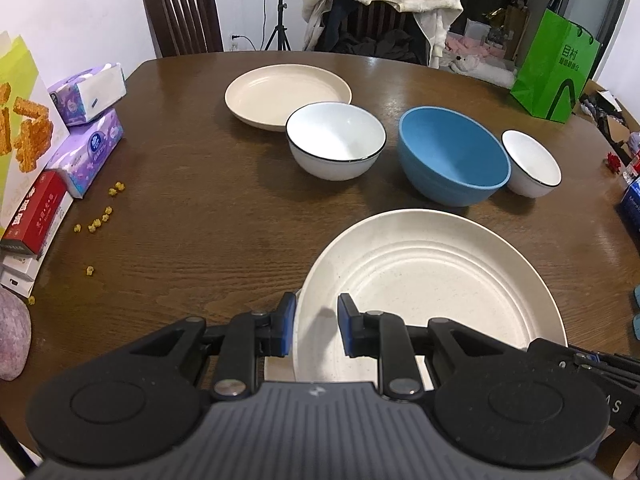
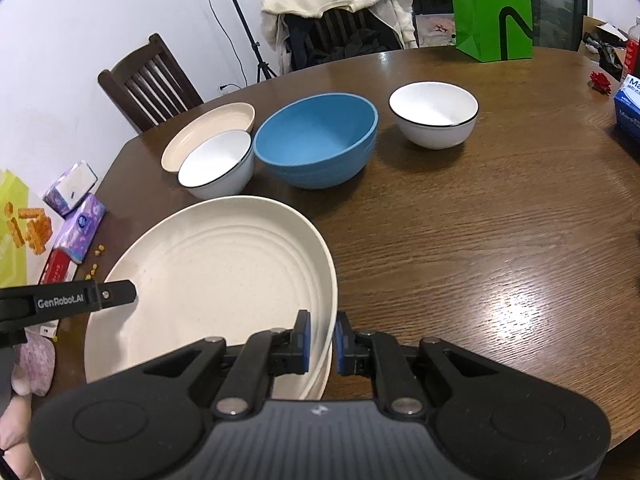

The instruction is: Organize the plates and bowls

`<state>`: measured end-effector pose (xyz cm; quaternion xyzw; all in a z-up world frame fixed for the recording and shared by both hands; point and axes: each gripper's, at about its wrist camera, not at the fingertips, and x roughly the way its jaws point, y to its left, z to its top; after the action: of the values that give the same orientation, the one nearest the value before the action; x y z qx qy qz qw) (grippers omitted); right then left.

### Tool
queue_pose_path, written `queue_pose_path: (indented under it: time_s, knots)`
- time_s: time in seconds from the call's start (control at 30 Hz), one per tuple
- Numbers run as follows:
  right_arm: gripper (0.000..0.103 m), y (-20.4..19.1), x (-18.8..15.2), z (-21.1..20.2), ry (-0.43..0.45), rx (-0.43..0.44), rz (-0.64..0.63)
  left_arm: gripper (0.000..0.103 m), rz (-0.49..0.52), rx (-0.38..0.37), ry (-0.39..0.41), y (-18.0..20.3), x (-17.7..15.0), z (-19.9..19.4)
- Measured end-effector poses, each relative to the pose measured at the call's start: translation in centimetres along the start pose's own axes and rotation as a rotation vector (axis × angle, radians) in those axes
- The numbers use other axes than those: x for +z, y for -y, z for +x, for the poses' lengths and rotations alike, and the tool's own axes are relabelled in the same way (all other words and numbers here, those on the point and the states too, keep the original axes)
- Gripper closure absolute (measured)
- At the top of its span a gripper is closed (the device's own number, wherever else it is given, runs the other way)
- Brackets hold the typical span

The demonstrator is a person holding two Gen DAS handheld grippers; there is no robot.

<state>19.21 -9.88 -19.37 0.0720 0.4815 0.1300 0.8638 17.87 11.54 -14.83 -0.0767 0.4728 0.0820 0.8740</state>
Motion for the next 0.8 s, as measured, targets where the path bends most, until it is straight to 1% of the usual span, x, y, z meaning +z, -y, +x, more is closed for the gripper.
queue_pose_path:
  time_s: [0.4,0.8]
  knots:
    - [0.091,-0.6,-0.5,1.8,-0.022,-0.004,-0.041,0.080,-0.010,0.017,-0.026,-0.8,-0.9,1.8]
    - [0.091,-1.0,-0.8,3.3,-0.045,-0.005,-0.073,0.080,-0.028,0.020,-0.056,-1.6,-1.4,3.6]
